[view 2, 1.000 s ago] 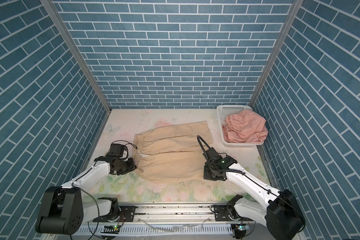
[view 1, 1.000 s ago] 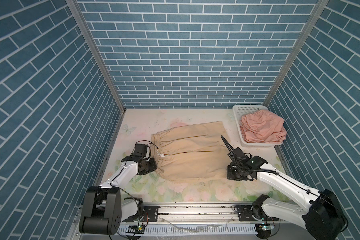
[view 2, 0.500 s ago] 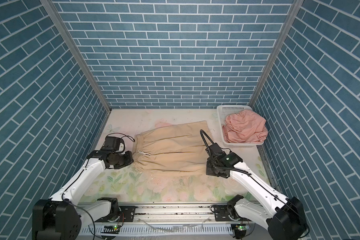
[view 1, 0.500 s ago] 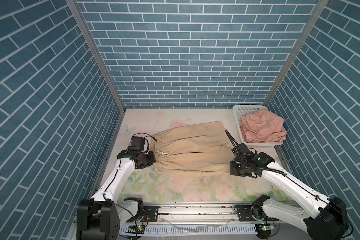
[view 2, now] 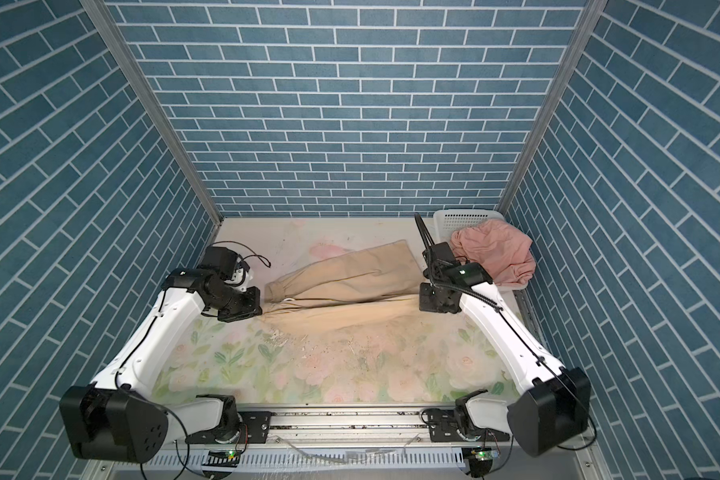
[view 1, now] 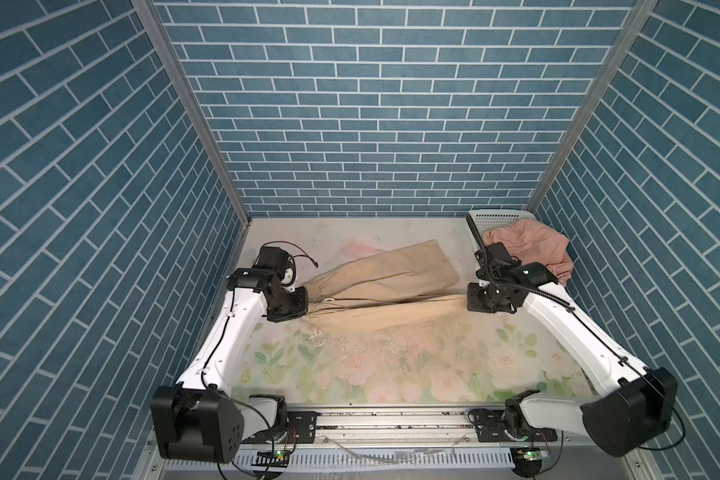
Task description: Fold and stack the shorts
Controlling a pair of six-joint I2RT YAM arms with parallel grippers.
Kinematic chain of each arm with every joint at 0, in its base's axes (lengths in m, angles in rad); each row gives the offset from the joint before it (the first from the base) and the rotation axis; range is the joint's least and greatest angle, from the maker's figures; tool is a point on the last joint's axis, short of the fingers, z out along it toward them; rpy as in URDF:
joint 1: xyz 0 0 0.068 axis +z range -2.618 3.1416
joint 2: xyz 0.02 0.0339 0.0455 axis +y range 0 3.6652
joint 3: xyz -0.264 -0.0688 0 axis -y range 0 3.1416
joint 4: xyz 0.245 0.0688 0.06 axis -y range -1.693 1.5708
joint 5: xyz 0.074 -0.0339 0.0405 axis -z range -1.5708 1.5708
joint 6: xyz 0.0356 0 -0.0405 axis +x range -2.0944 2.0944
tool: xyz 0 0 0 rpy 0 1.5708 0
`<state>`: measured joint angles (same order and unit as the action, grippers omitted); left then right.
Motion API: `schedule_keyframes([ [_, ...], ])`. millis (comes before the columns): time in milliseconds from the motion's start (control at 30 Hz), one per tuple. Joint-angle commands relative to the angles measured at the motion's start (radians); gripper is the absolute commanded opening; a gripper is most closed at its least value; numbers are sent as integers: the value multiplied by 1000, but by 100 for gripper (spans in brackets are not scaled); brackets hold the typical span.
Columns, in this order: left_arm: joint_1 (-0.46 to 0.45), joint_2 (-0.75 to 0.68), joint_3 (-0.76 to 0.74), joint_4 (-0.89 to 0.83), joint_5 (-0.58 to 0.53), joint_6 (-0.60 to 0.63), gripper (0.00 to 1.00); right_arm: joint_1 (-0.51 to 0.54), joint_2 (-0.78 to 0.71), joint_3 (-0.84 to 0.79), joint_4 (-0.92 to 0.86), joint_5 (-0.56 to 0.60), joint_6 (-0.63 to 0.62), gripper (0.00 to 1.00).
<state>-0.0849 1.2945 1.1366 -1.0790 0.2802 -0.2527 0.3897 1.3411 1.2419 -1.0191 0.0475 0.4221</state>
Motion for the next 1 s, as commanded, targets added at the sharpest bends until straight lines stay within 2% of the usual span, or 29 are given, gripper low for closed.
schedule_keyframes([
  [0,5,91,49,-52,-58,76,3,-50,111,125,27,1,-162,0],
  [133,14,211,133,-33,-62,100,3,-91,279,303,30,-8,-259,0],
  [433,51,397,267,-48,-95,146,0,-137,573,623,0,-80,-354,0],
  [667,98,509,356,-42,-96,159,0,-138,735,779,-43,-124,-370,0],
  [967,114,696,509,-37,-102,150,0,-147,877,877,-35,-130,-371,0],
])
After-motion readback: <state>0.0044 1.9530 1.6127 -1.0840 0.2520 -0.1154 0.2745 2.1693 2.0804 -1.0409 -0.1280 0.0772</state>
